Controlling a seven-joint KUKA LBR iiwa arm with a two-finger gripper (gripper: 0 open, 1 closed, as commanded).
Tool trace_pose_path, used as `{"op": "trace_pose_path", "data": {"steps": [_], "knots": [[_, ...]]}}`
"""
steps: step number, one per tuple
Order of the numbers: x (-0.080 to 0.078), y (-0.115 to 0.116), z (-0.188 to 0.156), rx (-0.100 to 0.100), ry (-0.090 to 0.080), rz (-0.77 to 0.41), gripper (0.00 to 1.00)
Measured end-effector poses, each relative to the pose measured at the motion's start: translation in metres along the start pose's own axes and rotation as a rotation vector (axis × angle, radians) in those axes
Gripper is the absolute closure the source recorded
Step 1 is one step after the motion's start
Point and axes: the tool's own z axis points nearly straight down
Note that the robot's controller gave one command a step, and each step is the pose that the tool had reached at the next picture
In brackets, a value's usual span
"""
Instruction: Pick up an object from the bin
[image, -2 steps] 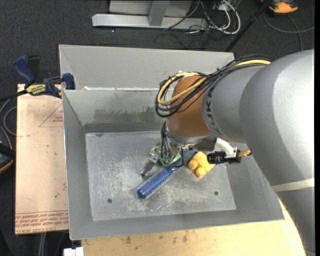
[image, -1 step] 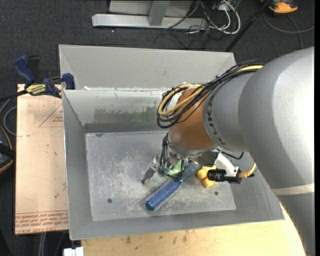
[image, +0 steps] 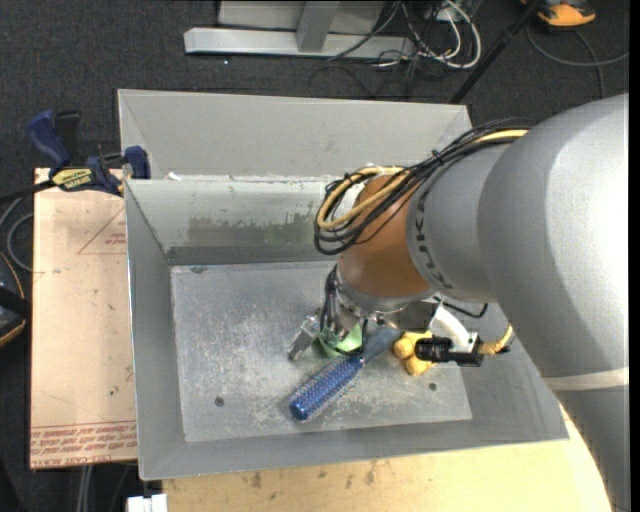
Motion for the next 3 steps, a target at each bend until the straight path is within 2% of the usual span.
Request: {"op": "trace_pose_path", "data": {"steps": [1,2,3], "knots": [[-0.001,0.002,-0.025,0.024,0.021,-0.003,1.00],[-0.001,0.002,-0.026,0.027,0.024,-0.005,1.00],[-0.003,0.005,-0.070,0.023,0.021,-0.008,1.00]]}}
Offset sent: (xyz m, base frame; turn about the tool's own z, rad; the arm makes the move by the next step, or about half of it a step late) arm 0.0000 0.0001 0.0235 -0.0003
